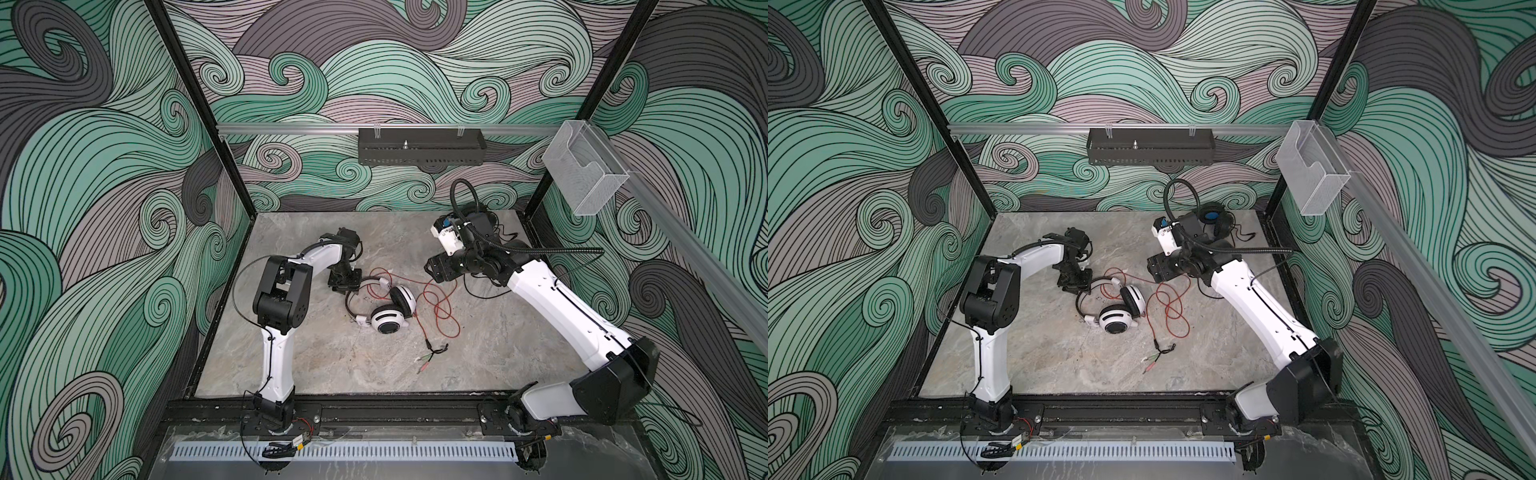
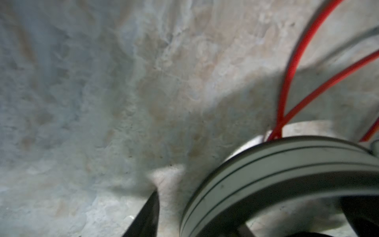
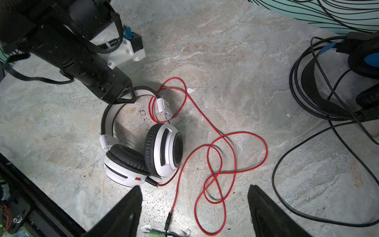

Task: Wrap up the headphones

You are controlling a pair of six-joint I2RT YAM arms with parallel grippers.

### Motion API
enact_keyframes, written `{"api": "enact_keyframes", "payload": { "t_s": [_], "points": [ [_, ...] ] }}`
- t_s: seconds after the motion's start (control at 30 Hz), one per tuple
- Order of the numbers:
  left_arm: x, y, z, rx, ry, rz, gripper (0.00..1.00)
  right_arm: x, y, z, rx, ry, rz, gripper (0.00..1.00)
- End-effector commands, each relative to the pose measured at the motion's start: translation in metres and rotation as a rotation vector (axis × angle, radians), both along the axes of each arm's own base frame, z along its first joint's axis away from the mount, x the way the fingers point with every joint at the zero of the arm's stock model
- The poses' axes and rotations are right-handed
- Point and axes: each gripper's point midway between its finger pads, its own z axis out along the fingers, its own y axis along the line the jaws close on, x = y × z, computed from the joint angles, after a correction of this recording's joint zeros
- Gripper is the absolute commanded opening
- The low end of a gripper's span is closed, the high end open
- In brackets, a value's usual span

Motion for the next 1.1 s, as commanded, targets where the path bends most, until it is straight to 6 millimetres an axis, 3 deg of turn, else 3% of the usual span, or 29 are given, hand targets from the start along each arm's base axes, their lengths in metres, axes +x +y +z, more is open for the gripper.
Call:
{"api": "enact_keyframes", "payload": {
  "t_s": [0.0,0.1,0.2,0.3,0.37,0.47,0.6,0.7,0.77,0.9,1.07],
  "points": [
    [0.019,0.001,0.003,0.036,-0.091,-0.017,0.24,-0.001,0.002,0.013,0.068,0.029,-0.014,0.82],
    [0.03,-0.001,0.011,0.023,-0.155,-0.026,0.11,-0.003,0.002,0.018,0.097,0.042,-0.021,0.82],
    [0.039,-0.003,0.033,0.025,-0.257,-0.043,0.01,-0.005,0.003,0.021,0.114,0.066,-0.028,0.82],
    [0.045,-0.008,0.075,0.022,-0.435,-0.077,0.0,-0.007,0.006,0.029,0.142,0.078,-0.027,0.81],
    [0.045,-0.018,0.113,0.007,-0.609,-0.151,0.0,-0.009,0.007,0.036,0.16,0.074,-0.021,0.81],
    [0.039,-0.025,0.155,0.025,-0.759,-0.223,0.0,-0.011,0.011,0.046,0.184,0.065,0.0,0.81],
    [0.025,-0.034,0.191,0.02,-0.849,-0.285,0.0,-0.015,0.021,0.053,0.225,0.068,0.057,0.81],
    [0.008,-0.048,0.22,-0.02,-0.933,-0.364,0.0,-0.024,0.038,0.072,0.32,0.043,0.153,0.82],
    [-0.003,-0.056,0.241,-0.058,-0.996,-0.408,0.0,-0.032,0.052,0.082,0.394,0.041,0.231,0.99],
    [-0.02,-0.067,0.258,-0.103,-1.042,-0.482,0.0,-0.043,0.061,0.085,0.422,0.047,0.301,1.0],
    [-0.037,-0.076,0.268,-0.154,-1.046,-0.536,0.0,-0.056,0.076,0.072,0.479,0.124,0.364,1.0]
  ]
}}
